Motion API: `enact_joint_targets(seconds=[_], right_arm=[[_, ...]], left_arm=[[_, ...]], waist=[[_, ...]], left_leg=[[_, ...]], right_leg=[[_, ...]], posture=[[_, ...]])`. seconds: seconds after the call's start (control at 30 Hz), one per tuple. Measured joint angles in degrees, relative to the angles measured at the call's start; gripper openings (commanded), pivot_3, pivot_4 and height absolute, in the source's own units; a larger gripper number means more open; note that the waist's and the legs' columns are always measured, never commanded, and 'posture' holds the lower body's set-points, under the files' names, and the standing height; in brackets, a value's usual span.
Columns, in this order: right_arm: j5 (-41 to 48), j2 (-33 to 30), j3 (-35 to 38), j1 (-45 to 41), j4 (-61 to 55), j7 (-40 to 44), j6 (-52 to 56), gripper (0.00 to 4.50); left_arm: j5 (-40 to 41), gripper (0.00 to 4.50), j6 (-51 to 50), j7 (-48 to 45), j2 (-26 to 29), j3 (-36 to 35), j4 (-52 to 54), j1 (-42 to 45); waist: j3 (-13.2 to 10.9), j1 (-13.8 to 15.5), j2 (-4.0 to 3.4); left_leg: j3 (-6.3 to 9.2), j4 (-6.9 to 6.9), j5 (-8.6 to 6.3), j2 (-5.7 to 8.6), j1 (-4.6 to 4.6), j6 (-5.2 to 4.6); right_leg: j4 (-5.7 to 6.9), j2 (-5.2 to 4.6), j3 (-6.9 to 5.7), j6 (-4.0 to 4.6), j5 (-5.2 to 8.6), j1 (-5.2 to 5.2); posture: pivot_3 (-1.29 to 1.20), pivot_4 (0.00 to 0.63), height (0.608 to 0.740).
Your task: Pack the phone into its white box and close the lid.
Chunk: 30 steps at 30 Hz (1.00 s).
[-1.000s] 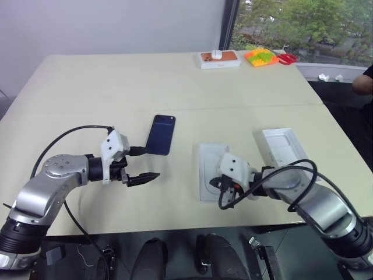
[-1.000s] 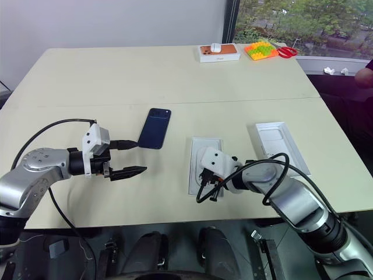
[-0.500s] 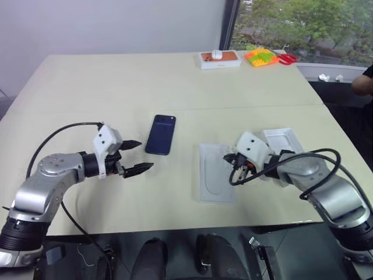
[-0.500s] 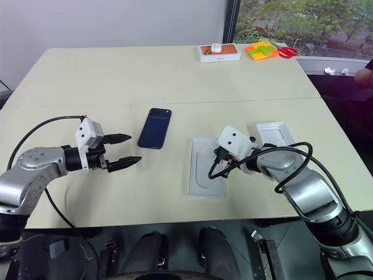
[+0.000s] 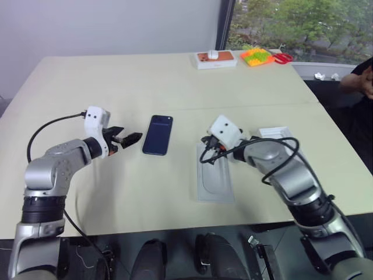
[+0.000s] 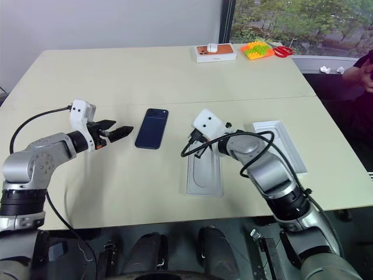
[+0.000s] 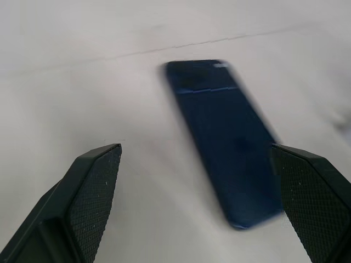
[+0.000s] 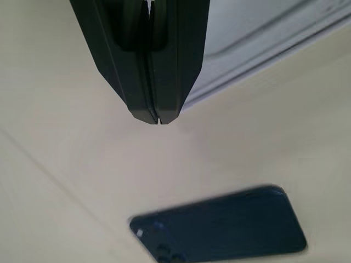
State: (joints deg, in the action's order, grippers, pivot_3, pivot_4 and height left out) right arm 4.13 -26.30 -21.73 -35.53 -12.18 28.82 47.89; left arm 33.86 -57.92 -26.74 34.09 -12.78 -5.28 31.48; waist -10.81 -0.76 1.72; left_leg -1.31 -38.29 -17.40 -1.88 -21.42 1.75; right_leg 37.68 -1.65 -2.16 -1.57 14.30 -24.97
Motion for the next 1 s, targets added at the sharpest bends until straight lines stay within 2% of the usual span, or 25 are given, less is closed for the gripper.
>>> enact_joint_targets(seconds=[0.1,0.27,0.5,0.7,1.0], right_arm=[[-2.27,4.95,-2.58,-3.5,5.66,-1.45,-1.83,0.05],[-4.8,9.74,-2.98,-6.39,14.26,-2.55,-5.28,0.05],[-7.9,15.78,-5.52,-7.85,24.77,-1.92,-10.72,0.05],[-8.94,19.12,-5.4,-8.84,29.26,-1.05,-14.48,0.05],[-10.2,19.49,-5.24,-8.14,28.84,1.39,-15.84,0.05]], left_arm=[[0.51,4.5,-10.64,2.41,-0.72,0.65,-4.76,5.81],[0.31,4.5,-16.51,2.44,-1.43,1.2,-11.74,11.96],[-0.15,4.5,-18.86,-2.04,-3.08,2.98,-17.43,15.99],[0.08,4.5,-20.74,-6.11,-3.91,2.99,-19.44,16.7],[0.46,4.5,-24.07,-6.93,-5.38,0.68,-18.54,16.18]], waist=[[0.0,-0.07,0.0],[0.03,0.04,0.01],[0.06,0.01,0.01],[0.13,-0.08,0.0],[0.14,-0.22,0.01]], left_leg=[[0.0,-0.01,0.01,0.05,0.02,0.02],[0.01,-0.01,0.06,0.03,0.04,0.11],[0.01,-0.02,0.21,0.05,0.1,0.37],[0.02,-0.02,0.22,0.05,0.17,0.39],[0.02,-0.01,0.22,0.04,0.16,0.39]], right_leg=[[0.15,0.0,0.0,-0.01,-0.01,-0.03],[0.3,-0.06,0.0,-0.01,0.0,-0.09],[0.44,-0.12,0.02,0.0,-0.01,-0.07],[0.44,-0.15,0.02,0.0,-0.01,0.0],[0.44,-0.24,0.03,0.0,-0.02,-0.01]], posture=[[0.0,0.15,0.74],[0.0,0.15,0.74],[0.0,0.15,0.74],[0.0,0.15,0.74],[0.0,0.15,0.74]])
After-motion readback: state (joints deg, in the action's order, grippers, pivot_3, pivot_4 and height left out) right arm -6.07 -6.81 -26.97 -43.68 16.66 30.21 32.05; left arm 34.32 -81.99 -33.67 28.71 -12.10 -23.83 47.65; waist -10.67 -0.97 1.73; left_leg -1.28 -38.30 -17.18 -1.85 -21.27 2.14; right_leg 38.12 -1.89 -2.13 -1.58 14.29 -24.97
